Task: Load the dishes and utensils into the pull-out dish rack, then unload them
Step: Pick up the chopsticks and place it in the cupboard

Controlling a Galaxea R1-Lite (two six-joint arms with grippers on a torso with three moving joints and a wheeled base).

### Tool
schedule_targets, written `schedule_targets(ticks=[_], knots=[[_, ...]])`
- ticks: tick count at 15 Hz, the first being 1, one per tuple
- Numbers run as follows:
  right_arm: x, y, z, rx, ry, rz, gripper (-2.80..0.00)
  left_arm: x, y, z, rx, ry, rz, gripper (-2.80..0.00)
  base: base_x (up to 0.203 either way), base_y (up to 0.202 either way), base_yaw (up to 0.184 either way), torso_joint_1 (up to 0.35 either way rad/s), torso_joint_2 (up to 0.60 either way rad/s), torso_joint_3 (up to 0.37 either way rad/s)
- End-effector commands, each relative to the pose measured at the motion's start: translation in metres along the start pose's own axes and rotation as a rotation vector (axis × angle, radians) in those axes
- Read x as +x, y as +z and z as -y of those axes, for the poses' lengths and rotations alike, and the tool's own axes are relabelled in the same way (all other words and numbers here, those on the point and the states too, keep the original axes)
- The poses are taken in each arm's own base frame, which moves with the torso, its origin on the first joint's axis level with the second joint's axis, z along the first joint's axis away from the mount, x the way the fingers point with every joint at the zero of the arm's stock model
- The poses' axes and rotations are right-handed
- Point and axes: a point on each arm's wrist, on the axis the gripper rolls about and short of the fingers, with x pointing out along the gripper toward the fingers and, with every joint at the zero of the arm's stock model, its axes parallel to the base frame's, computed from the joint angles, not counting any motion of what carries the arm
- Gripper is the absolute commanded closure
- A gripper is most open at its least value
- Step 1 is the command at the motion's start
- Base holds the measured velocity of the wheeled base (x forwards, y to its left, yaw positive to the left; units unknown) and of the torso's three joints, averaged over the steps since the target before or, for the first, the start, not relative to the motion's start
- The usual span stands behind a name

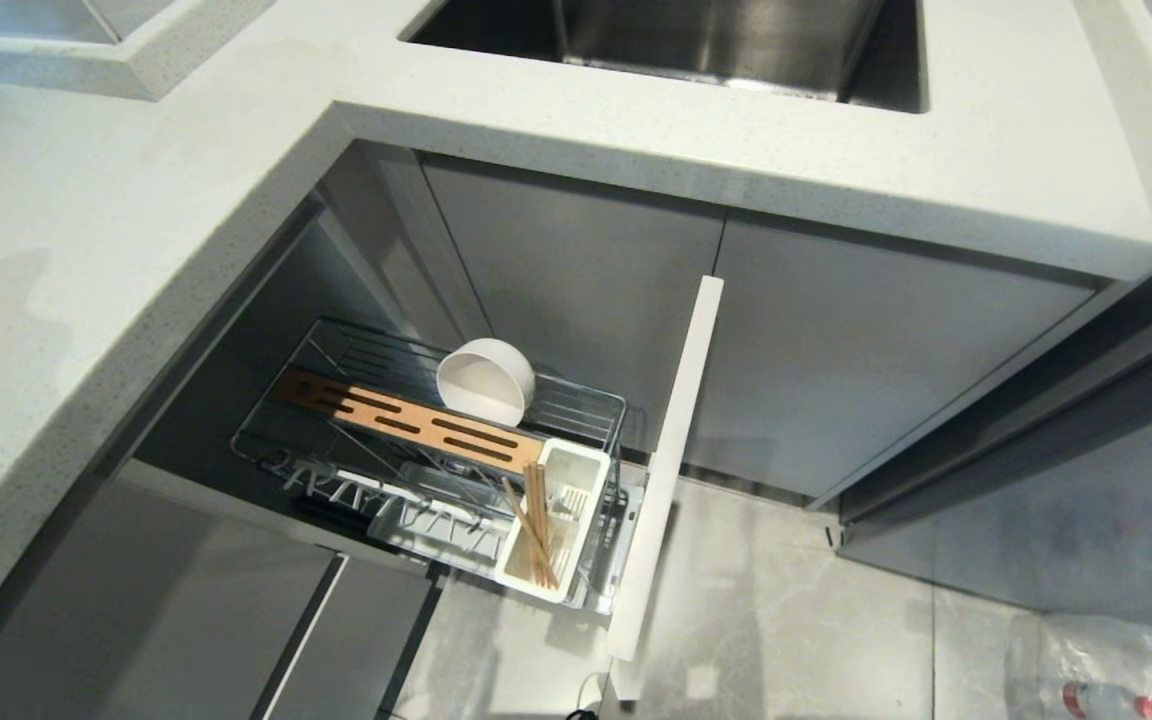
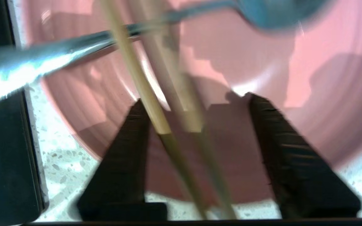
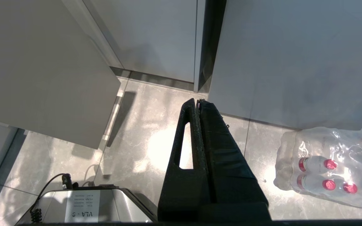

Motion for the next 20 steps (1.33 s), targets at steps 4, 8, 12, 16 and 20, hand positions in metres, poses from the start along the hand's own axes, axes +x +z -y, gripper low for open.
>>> schedule_targets(ticks=[4, 8, 12, 16, 20], knots=[[0.0, -0.001, 0.0, 0.0, -0.001, -0.003, 0.0, -0.001, 0.001, 0.001, -0.003, -0.004, 0.005, 0.0, 0.0, 0.0, 0.0, 0.0, 0.0, 0.0], [0.0, 0.0, 0.0, 0.0, 0.0, -0.002, 0.0, -0.003, 0.003, 0.003, -0.004, -0.016, 0.021, 0.0, 0.0, 0.0, 0.0, 0.0, 0.0, 0.0], [0.0, 0.0, 0.0, 0.0, -0.001, -0.002, 0.0, -0.022, 0.012, 0.008, -0.016, -0.076, 0.094, 0.0, 0.0, 0.0, 0.0, 0.0, 0.0, 0.0], [0.0, -0.001, 0.0, 0.0, -0.001, -0.003, 0.0, -0.076, 0.024, 0.015, -0.029, -0.191, 0.207, 0.0, 0.0, 0.0, 0.0, 0.0, 0.0, 0.0], [0.0, 0.0, 0.0, 0.0, 0.0, -0.002, 0.0, -0.117, 0.018, 0.015, -0.006, -0.283, 0.197, 0.0, 0.0, 0.0, 0.0, 0.0, 0.0, 0.0]])
